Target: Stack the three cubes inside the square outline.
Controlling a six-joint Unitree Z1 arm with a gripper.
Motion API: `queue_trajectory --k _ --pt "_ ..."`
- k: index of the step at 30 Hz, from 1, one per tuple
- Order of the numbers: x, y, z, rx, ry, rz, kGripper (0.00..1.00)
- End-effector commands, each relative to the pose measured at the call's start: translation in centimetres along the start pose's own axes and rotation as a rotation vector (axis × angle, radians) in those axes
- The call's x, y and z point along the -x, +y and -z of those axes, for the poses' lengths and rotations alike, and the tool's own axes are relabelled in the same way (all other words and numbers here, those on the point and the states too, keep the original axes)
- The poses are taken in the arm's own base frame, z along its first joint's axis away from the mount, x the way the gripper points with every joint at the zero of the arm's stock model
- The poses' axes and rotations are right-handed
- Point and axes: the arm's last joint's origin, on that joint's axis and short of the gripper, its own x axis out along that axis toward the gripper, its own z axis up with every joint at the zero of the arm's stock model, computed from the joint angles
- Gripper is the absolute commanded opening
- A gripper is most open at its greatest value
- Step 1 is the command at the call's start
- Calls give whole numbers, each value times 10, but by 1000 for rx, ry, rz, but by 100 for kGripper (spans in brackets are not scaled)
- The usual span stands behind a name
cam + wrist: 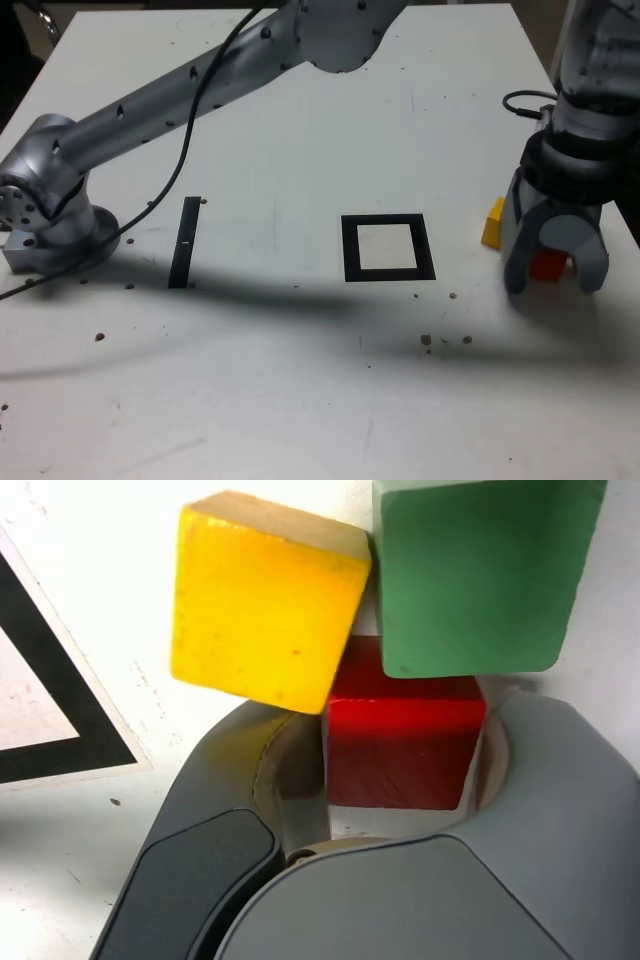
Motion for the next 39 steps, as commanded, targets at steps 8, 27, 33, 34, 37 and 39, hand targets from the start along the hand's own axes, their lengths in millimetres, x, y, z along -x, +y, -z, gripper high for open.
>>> queue_trajectory --k 8,27,33,34,37,39 --pt "8 -5 4 -12 1 -2 28" --pt "68 -26 58 -33 17 -35 28" --pt "79 -21 92 -7 60 -55 28" --pt "81 -20 98 0 61 -58 28" --pt "86 -15 116 23 57 -62 28" --pt "86 -10 129 40 50 -61 28"
